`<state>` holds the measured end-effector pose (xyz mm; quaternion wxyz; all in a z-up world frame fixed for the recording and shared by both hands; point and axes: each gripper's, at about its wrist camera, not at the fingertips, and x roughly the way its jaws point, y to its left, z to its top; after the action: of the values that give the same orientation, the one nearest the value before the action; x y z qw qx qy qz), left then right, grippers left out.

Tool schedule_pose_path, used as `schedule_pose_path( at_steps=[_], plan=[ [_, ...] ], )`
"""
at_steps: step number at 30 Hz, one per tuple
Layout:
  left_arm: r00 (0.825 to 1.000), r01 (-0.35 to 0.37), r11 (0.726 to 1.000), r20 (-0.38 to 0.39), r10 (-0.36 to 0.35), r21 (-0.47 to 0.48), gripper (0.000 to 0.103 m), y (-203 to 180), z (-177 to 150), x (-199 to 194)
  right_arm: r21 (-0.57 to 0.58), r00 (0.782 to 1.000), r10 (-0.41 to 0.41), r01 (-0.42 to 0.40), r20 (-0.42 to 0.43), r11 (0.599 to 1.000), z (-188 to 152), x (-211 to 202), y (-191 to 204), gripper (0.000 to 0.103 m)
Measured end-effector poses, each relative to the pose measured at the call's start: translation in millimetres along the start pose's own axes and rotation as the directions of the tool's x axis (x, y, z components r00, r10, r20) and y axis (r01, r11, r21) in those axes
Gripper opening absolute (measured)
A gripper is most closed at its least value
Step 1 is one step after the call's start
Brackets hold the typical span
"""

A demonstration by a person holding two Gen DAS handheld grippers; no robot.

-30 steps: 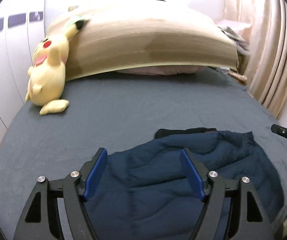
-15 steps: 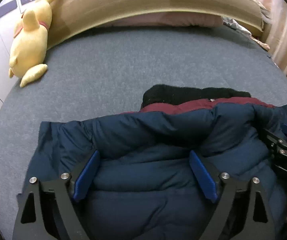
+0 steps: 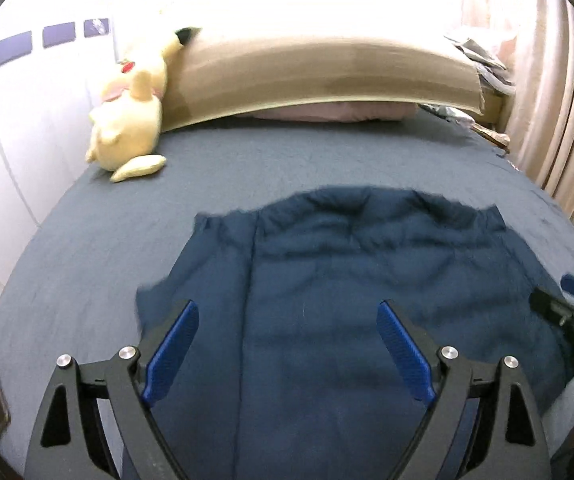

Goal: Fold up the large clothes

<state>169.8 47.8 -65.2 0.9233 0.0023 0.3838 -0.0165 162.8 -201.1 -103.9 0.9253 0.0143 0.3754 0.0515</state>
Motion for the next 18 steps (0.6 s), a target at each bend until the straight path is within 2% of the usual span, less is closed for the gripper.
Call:
schedule_pose_path(
  at_steps=[3,6,10,18],
  plan=[
    [0.998,-0.06,0.998,0.018,0.059,0.016,0.091,-4,-31,-6,-0.003,0.999,-0.048,0.048,0.007,0.999,-40,-5,6,0.096],
    [0.996,-0.082,0.996,-0.019,0.083,0.04,0.091,-7,-47,12,-0.02,0.997,-0.081,0.081,0.011,0.996,-60,6,5,0.096],
    [0.995,-0.101,0.994,-0.022,0.102,0.04,0.094,-5,-58,30,-0.046,0.993,-0.118,0.118,0.016,0.992,-68,23,5,0.103],
    [0.994,-0.094,0.995,-0.061,0.095,0.018,0.094,-4,-59,28,-0.026,0.991,-0.124,0.123,-0.041,0.992,-63,23,2,0.103]
  ],
)
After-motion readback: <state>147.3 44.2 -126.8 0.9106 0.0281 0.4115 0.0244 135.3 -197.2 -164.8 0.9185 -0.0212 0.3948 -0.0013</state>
